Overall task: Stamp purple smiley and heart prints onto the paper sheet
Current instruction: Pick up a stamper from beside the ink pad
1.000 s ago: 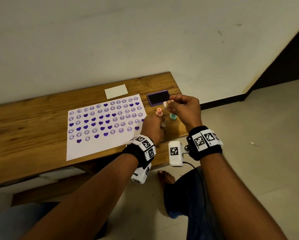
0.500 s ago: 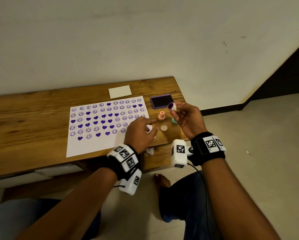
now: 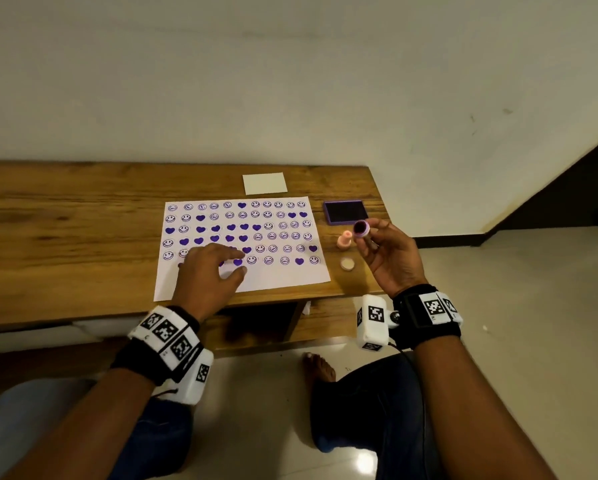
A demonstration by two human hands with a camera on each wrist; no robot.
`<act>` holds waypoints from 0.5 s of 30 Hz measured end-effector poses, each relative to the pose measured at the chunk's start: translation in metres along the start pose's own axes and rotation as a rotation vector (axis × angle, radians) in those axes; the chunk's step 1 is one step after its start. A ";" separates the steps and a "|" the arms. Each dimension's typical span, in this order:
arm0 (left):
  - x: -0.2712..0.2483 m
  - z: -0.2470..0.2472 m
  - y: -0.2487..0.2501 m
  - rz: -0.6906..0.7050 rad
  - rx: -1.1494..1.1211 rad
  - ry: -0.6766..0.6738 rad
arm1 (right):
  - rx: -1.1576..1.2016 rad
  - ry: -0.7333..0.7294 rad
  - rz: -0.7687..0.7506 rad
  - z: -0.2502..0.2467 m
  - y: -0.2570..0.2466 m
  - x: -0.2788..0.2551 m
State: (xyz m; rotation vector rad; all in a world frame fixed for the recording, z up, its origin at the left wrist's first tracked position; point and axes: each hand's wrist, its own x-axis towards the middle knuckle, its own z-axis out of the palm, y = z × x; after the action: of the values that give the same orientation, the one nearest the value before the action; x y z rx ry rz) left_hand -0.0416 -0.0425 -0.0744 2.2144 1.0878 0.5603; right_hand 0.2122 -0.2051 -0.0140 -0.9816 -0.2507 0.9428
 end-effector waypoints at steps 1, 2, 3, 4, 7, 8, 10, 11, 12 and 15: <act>-0.002 0.004 0.001 0.020 -0.016 0.003 | -0.002 0.005 -0.006 0.000 0.001 0.000; -0.003 0.009 0.004 0.040 -0.029 0.003 | -0.018 0.009 -0.010 0.000 0.001 0.001; -0.003 0.011 0.008 0.063 -0.017 -0.009 | -0.031 0.017 -0.013 -0.001 0.003 0.002; -0.002 0.012 0.013 0.081 0.008 -0.035 | -0.042 0.030 -0.015 -0.002 0.004 0.003; 0.006 0.010 0.016 0.096 0.071 -0.090 | -0.100 0.049 -0.018 0.000 0.006 0.012; 0.009 0.010 0.016 0.089 0.075 -0.102 | -0.148 0.052 -0.032 0.001 0.004 0.016; 0.013 0.010 0.014 0.077 0.097 -0.126 | -0.301 0.071 -0.074 0.009 -0.002 0.025; 0.016 0.009 0.013 0.076 0.113 -0.134 | -0.398 0.089 -0.097 0.015 -0.007 0.032; 0.017 0.010 0.011 0.075 0.120 -0.137 | -0.516 0.111 -0.109 0.022 -0.013 0.040; 0.022 0.009 0.013 0.075 0.125 -0.133 | -0.933 0.138 -0.114 0.036 -0.032 0.075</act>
State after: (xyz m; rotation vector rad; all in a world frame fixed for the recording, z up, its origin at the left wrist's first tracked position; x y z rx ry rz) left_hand -0.0163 -0.0335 -0.0696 2.3719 0.9989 0.3793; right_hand 0.2543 -0.1319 0.0152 -1.8531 -0.6534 0.6310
